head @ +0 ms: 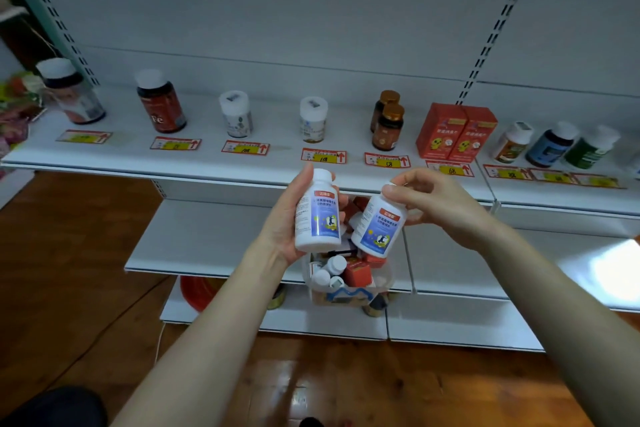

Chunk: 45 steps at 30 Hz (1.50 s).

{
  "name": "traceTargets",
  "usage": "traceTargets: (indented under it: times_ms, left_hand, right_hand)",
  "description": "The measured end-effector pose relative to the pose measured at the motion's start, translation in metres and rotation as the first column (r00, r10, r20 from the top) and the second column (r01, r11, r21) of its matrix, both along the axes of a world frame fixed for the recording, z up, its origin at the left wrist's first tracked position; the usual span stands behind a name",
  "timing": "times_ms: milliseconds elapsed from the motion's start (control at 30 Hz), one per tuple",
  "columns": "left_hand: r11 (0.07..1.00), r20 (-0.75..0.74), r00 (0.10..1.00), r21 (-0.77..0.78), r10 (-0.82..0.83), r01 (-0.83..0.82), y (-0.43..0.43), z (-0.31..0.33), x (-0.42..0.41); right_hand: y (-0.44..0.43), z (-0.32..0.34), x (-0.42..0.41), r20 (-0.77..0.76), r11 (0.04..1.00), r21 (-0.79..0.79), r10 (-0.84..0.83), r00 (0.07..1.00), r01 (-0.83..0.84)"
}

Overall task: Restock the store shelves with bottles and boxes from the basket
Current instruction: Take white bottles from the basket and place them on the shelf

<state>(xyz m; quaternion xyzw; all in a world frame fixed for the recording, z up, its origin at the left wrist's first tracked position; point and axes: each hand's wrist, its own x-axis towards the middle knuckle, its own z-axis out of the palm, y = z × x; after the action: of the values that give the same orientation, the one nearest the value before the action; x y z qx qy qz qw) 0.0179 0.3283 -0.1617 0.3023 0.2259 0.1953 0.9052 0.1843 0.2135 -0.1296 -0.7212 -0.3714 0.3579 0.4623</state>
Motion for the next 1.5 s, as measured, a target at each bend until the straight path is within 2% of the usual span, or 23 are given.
traceTargets:
  times_ms: [100,200,333,467,700,833,967,1100,1267,1400,1500]
  left_hand:
    - [0.999,0.019,0.999,0.031,-0.029,0.028,0.005,-0.004,-0.004]
    - [0.998,0.064,0.998,0.057,0.007,-0.010,0.007,-0.008,-0.004]
    - [0.998,0.052,0.999,0.062,0.003,-0.006,0.004,-0.008,-0.001]
    - [0.998,-0.015,1.000,0.063,-0.012,0.013,-0.004,-0.001,0.011]
    - [0.972,-0.077,0.992,0.206,-0.101,0.114,-0.037,0.012,0.066]
    - [0.870,-0.131,0.990,0.484,-0.042,0.101,-0.067,0.011,0.121]
    - [0.693,-0.098,0.995,0.719,0.028,0.051,-0.111,0.020,0.188]
    - [0.628,-0.049,0.998,0.778,0.031,0.019,-0.159,0.027,0.258]
    - [0.613,0.013,0.999,0.790,0.029,-0.028,-0.215,0.042,0.340]
    - [0.614,0.001,0.999,0.788,0.048,-0.030,-0.238,0.054,0.399]
    - [0.580,-0.013,0.996,0.813,0.085,-0.039,-0.241,0.065,0.438]
  right_hand:
    - [-0.001,0.001,-0.003,-0.006,1.000,0.001,0.000,1.000,0.000]
    - [-0.002,0.002,-0.006,-0.035,0.999,0.032,-0.019,0.999,0.020]
    - [-0.006,0.002,-0.006,-0.060,0.997,0.055,-0.056,0.997,0.059]
    - [-0.017,0.003,0.003,-0.072,0.993,0.059,-0.094,0.993,0.098]
    - [-0.060,0.007,0.044,-0.077,0.976,0.073,-0.198,0.977,0.204]
    - [-0.103,0.009,0.083,-0.071,0.952,0.089,-0.287,0.955,0.293]
    - [-0.162,0.013,0.131,-0.013,0.914,0.110,-0.390,0.921,0.389]
    - [-0.228,0.021,0.187,0.073,0.872,0.140,-0.481,0.874,0.469]
    - [-0.306,0.031,0.257,0.111,0.804,0.175,-0.589,0.800,0.568]
    - [-0.345,0.033,0.300,0.115,0.782,0.171,-0.620,0.777,0.599]
    - [-0.354,0.033,0.333,0.127,0.776,0.173,-0.628,0.768,0.607]
